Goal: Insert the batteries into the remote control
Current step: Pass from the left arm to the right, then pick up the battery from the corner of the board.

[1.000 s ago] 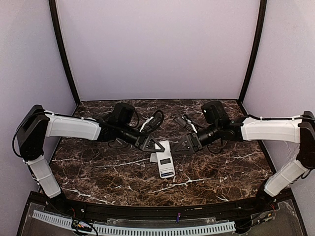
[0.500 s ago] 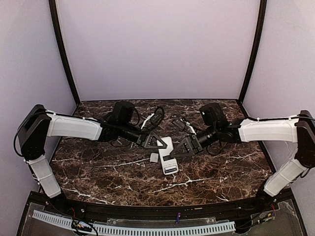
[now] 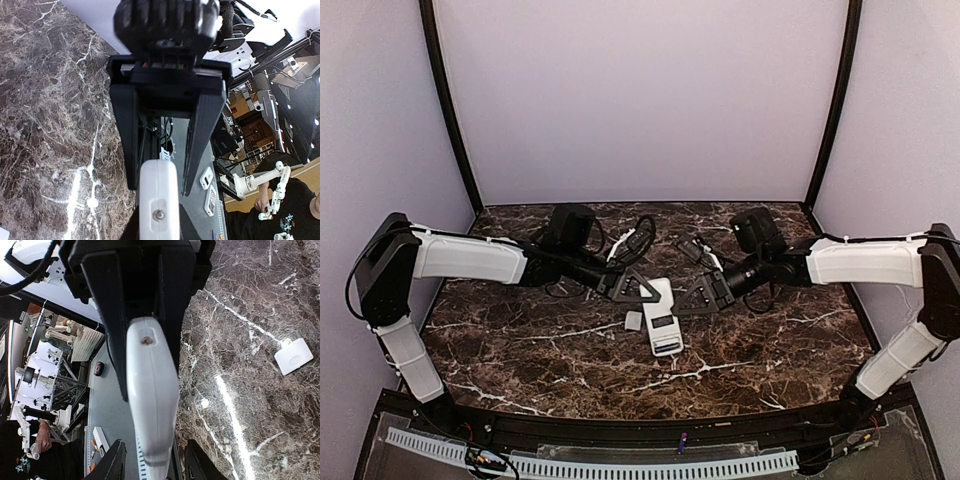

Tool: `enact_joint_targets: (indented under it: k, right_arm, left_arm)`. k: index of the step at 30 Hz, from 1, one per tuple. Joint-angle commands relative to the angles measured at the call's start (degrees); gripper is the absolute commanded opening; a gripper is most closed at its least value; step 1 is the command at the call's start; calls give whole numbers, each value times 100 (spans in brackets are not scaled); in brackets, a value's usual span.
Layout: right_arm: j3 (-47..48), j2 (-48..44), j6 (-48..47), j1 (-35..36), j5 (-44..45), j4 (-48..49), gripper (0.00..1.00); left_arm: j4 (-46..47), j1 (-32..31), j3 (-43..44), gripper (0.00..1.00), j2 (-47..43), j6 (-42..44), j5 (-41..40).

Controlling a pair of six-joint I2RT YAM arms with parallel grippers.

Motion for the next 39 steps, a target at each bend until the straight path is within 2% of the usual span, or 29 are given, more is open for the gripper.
enact_joint_targets:
  k: [1,5,14,16,17,18,19,20,21,22,23,25,28,31,34,39]
  right_arm:
    - [248,198,-34,198,-149,117,39]
    - [266,312,52,256,-219,280,32]
    - [249,403,192,280,-506,529,1]
    - [218,390,238,258,-539,546,0]
    - [188,379,264,235,-550,553,0]
    - [146,364,282,197,-562,558,0]
    - [92,327,297,134,-563,560,0]
    - [26,273,316,57,-551,558,0]
    - [-49,212,335,-38,-528,566,0]
    - [-135,142,343,-136,-501,567,0]
    - [-217,77,362,-251,-482,567,0]
    - [-404,-51,390,-471,-403,567,0]
    - [-682,-208,449,-861,-253,559,0]
    - [-937,-390,475,-1266,-159,533,0]
    - [-1082,-553,401,-1545,-100,396,0]
    - [-1236,-716,245,-1780,-69,266,0]
  left_arm:
    - [-27,-73,239,0,-214,106,127]
    - [-35,-105,283,0,-175,147,124]
    - [-70,-132,348,0,-125,161,85]
    - [-75,-129,333,4,-140,167,-31]
    - [-79,-117,321,14,-173,182,-138]
    - [-122,-105,296,20,-194,202,-204]
    - [-155,-58,281,30,-270,272,-348]
    - [-220,-36,236,36,-381,308,-423]
    - [-244,36,202,51,-452,390,-611]
    - [-299,68,115,60,-629,495,-739]
    - [-341,130,10,79,-721,569,-998]
    - [-601,140,-75,96,-1012,988,-1421]
    - [-1210,71,-107,98,-1332,1767,-1813]
    - [-2197,-297,-65,99,-1425,2554,-2412]
    - [-2909,-978,-33,97,-1412,3612,-2925]
    - [-3646,-1973,-67,91,-1280,4686,-3229]
